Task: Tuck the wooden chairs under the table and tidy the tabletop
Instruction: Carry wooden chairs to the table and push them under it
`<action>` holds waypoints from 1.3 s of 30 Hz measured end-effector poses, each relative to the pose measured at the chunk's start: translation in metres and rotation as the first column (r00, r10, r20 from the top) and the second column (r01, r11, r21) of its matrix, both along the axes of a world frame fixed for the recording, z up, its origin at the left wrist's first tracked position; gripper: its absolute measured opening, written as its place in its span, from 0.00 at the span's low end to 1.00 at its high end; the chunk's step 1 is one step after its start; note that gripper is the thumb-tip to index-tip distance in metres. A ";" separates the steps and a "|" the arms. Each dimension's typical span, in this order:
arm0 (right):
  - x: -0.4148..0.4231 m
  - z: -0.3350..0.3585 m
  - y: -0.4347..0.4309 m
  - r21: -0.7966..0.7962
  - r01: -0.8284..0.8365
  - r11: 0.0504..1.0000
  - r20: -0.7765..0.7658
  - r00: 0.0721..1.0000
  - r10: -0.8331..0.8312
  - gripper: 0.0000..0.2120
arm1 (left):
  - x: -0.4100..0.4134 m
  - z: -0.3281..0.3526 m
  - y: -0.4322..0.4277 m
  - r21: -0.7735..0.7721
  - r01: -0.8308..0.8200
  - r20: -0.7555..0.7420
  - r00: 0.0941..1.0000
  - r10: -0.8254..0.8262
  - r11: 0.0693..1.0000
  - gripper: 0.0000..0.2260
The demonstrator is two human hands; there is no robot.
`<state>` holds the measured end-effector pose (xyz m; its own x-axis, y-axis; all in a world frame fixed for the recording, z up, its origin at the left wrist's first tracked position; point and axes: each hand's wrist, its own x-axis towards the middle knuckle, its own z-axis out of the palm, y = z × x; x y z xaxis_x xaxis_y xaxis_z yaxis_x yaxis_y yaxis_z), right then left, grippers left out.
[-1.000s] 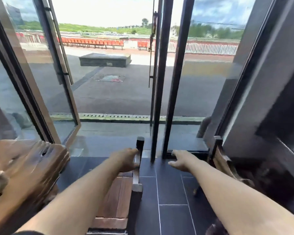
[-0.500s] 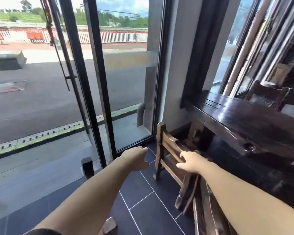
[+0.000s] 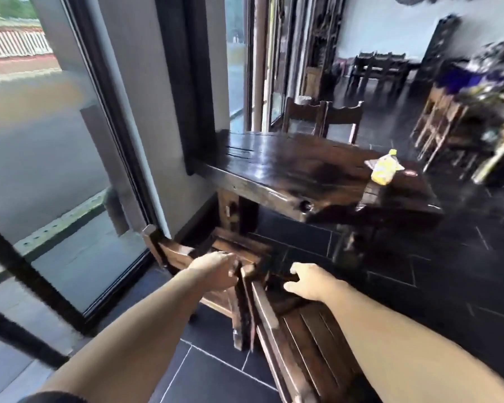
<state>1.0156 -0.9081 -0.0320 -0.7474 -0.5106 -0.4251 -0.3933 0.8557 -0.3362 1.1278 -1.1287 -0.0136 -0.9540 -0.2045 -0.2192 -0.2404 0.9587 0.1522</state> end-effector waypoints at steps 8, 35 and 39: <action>-0.029 -0.019 0.042 0.042 0.317 0.947 0.041 0.947 -0.319 0.23 | -0.111 -0.036 0.016 0.015 0.303 0.112 0.947 -0.302 0.953 0.24; 0.095 -0.132 -0.028 0.086 0.813 0.575 -0.043 0.580 -0.814 0.26 | -0.149 -0.136 -0.001 0.190 0.793 0.273 0.524 -0.807 0.579 0.19; 0.106 -0.152 -0.045 0.081 0.821 0.566 -0.069 0.571 -0.818 0.26 | -0.136 -0.146 -0.008 0.043 0.896 0.241 0.419 -0.875 0.441 0.21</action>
<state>1.1217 -0.9529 -0.1841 -0.8343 0.3663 -0.4121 0.4866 0.8406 -0.2378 0.9913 -1.1368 -0.1595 -0.5516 0.7013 -0.4515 0.7365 0.6637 0.1311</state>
